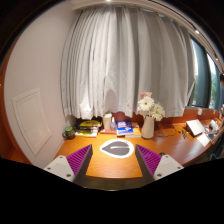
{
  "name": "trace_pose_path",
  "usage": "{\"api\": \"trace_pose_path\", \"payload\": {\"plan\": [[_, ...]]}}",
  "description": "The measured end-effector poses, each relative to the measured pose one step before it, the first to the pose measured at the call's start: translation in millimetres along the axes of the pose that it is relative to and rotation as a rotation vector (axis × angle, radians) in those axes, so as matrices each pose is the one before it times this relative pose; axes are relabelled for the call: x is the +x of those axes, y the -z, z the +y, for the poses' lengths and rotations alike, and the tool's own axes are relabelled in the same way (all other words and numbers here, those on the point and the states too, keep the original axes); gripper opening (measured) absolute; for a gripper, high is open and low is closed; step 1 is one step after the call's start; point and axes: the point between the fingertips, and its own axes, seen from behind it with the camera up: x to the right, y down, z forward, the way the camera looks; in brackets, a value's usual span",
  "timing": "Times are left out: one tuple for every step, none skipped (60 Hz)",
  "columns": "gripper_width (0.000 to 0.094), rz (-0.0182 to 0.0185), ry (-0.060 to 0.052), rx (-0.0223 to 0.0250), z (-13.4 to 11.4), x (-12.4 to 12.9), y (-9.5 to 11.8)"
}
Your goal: Arrange mouse
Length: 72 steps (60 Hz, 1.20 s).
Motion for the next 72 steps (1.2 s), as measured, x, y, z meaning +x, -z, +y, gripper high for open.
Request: {"api": "trace_pose_path", "payload": {"plan": [[0.0861, 0.00068, 0.0002, -0.00032, 0.30, 0.32, -0.37], [0.0861, 0.00076, 0.0014, -0.00036, 0.46, 0.70, -0.66], [0.0863, 0.00036, 0.0017, -0.00084, 0.69, 0.86, -0.94], [0.0862, 0.00052, 0.0017, -0.00097, 1.07, 1.42, -1.19], [0.0861, 0.00041, 0.0015, -0.00141, 1.70, 1.68, -1.36], [0.0862, 0.00096, 0.0011, -0.00141, 1.82, 1.99, -1.65], [0.0863, 0.00193, 0.0011, -0.00146, 2.00, 2.34, -2.07], [0.0862, 0.00253, 0.0011, -0.00184, 1.98, 2.13, -1.98], [0.0863, 0.00374, 0.0002, -0.00393, 2.45, 0.61, -0.78], [0.0864, 0.00152, 0.0012, -0.00334, 3.07, 2.26, -2.47], [0.0863, 0.00043, 0.0002, -0.00481, 3.73, 1.99, -2.53], [0.0864, -0.00072, -0.0007, -0.00626, 4.39, 2.05, -2.65], [0.0863, -0.00198, -0.0021, -0.00750, 3.94, 1.67, -2.47], [0.0862, -0.00267, -0.0030, -0.00700, 4.15, 1.80, -2.45], [0.0863, -0.00313, -0.0043, -0.00537, 4.27, 1.87, -2.28], [0.0862, -0.00247, -0.0042, -0.00463, 4.62, 1.85, -2.75], [0.0862, -0.00224, -0.0031, -0.00600, 4.61, 2.33, -2.41], [0.0863, -0.00224, -0.0020, -0.00792, 5.29, 2.43, -2.76], [0.0865, -0.00240, -0.0014, -0.00891, 5.63, 2.39, -2.50], [0.0863, -0.00204, -0.0005, -0.00884, 5.93, 2.97, -2.44], [0.0863, -0.00122, -0.0003, -0.00773, 5.66, 3.31, -2.82], [0.0865, -0.00024, -0.0004, -0.00670, 5.83, 3.57, -2.83], [0.0865, 0.00060, 0.0005, -0.00569, 5.80, 4.07, -3.16], [0.0866, 0.00034, 0.0011, -0.00597, 6.09, 4.05, -3.37], [0.0867, 0.00068, 0.0012, -0.00527, 6.13, 4.32, -3.15], [0.0868, 0.00018, 0.0008, -0.00413, 5.87, 4.60, -3.34], [0.0867, 0.00028, -0.0001, -0.00373, 6.00, 4.77, -3.00], [0.0868, 0.00033, -0.0018, -0.00308, 5.72, 4.89, -3.34], [0.0867, 0.00097, -0.0018, -0.00285, 5.87, 5.69, -3.46], [0.0867, 0.00172, -0.0020, -0.00386, 6.52, 6.05, -3.69], [0.0867, 0.00189, -0.0012, -0.00512, 6.32, 6.06, -3.72], [0.0866, 0.00200, -0.0005, -0.00637, 6.60, 6.82, -4.24], [0.0866, 0.00314, -0.0008, -0.00710, 6.35, 7.23, -4.20], [0.0868, 0.00498, -0.0013, -0.00667, 6.04, 8.04, -4.41], [0.0867, 0.00692, -0.0020, -0.00716, 5.59, 8.42, -4.72], [0.0865, 0.00853, -0.0033, -0.00767, 5.67, 8.72, -4.68], [0.0866, 0.00953, -0.0049, -0.00802, 5.92, 8.80, -4.81], [0.0866, 0.00975, -0.0045, -0.00790, 5.15, 9.03, -5.03], [0.0865, 0.00979, -0.0042, -0.00792, 5.04, 9.13, -5.11], [0.0864, 0.00977, -0.0043, -0.00735, 4.17, 8.99, -5.61], [0.0863, 0.01044, -0.0049, -0.00623, 3.49, 9.23, -5.87], [0.0861, 0.01198, -0.0057, -0.00570, 3.25, 9.22, -5.80], [0.0860, 0.01268, -0.0045, -0.00479, 3.22, 9.14, -6.15], [0.0863, 0.01179, -0.0030, -0.00451, 2.69, 9.24, -6.20], [0.0861, 0.01116, -0.0024, -0.00539, 2.84, 8.66, -6.45], [0.0860, 0.01024, -0.0019, -0.00681, 2.95, 8.59, -6.96], [0.0860, 0.00949, -0.0019, -0.00759, 3.15, 8.07, -7.06], [0.0859, 0.00840, -0.0018, -0.00811, 2.84, 7.64, -6.73], [0.0857, 0.00668, -0.0018, -0.00801, 2.66, 6.84, -6.98], [0.0857, 0.00550, -0.0008, -0.00834, 2.22, 6.38, -6.68], [0.0858, 0.00442, -0.0002, -0.00778, 2.26, 6.27, -6.67], [0.0855, 0.00451, 0.0016, -0.00779, 1.84, 6.20, -6.79], [0.0854, 0.00488, 0.0025, -0.00853, 1.94, 6.68, -6.75], [0.0852, 0.00528, 0.0025, -0.00802, 1.46, 6.57, -6.60], [0.0851, 0.00506, 0.0019, -0.00672, 0.73, 6.01, -6.61], [0.0851, 0.00428, 0.0020, -0.00547, 0.60, 5.99, -6.62], [0.0851, 0.00362, 0.0021, -0.00555, 0.72, 5.31, -6.59], [0.0852, -0.00036, 0.0025, -0.00695, 0.55, 5.54, -7.02], [0.0852, 0.00133, 0.0010, -0.00565, 0.12, 4.52, -6.44], [0.0849, 0.00064, -0.0001, -0.00477, -0.87, 4.01, -6.35], [0.0849, -0.00008, -0.0005, -0.00301, -1.37, 3.55, -6.27], [0.0845, -0.00194, 0.0000, -0.00279, -1.63, 3.27, -6.47], [0.0843, -0.00158, 0.0002, -0.00326, -1.48, 3.04, -6.47], [0.0843, -0.00137, 0.0011, -0.00381, -1.80, 2.49, -6.77], [0.0842, -0.00098, 0.0023, -0.00374, -1.47, 2.52, -6.52], [0.0842, 0.00014, 0.0027, -0.00380, -1.69, 2.50, -6.53], [0.0839, 0.00118, 0.0041, -0.00513, -3.26, 3.56, -5.11], [0.0837, -0.00083, 0.0016, -0.00273, -1.87, 1.52, -6.39], [0.0833, -0.00326, 0.0018, -0.00055, -1.07, 1.30, -6.90], [0.0831, -0.00487, 0.0014, -0.00249, -1.90, 0.72, -5.45], [0.0823, -0.01182, 0.0010, -0.00092, -4.49, -1.01, -3.23], [0.0807, -0.01252, -0.0059, 0.01312, -6.16, -0.93, -5.10]]}}
